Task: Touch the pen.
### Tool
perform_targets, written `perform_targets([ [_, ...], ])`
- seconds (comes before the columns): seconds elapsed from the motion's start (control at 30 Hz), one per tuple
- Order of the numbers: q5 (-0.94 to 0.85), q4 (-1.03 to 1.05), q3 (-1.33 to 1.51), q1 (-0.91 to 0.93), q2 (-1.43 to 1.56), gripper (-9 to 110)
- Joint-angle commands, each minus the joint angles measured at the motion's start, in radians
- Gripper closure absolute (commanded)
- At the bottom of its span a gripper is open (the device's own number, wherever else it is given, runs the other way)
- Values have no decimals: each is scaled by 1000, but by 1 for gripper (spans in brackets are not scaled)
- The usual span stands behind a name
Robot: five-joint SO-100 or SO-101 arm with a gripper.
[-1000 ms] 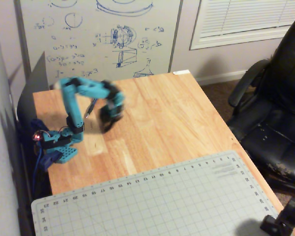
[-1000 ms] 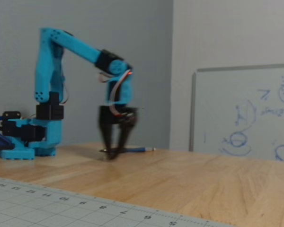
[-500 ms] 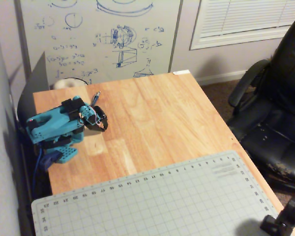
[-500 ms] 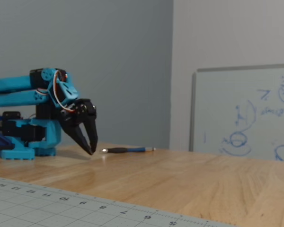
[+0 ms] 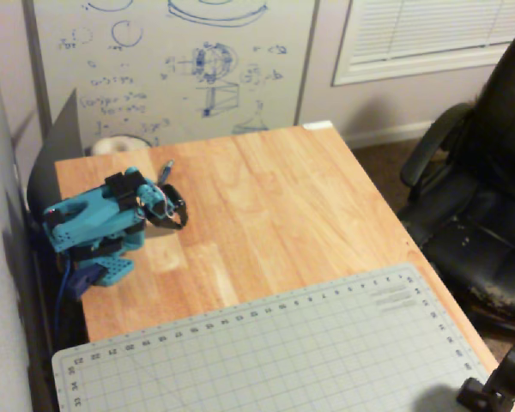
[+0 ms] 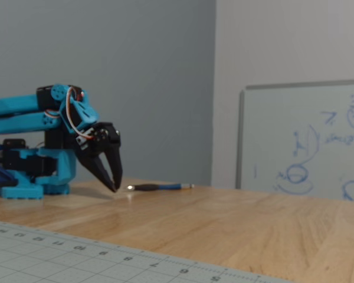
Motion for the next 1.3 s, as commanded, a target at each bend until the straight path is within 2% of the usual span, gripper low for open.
perform_targets([
  [0.0, 11, 2, -14, 2, 3, 101],
  [0.6, 12, -14, -75, -54, -41, 101],
  [1.0, 12, -3, -765, -58, -742, 101],
  [1.27, 12, -2, -1157, -63, -1077, 101],
])
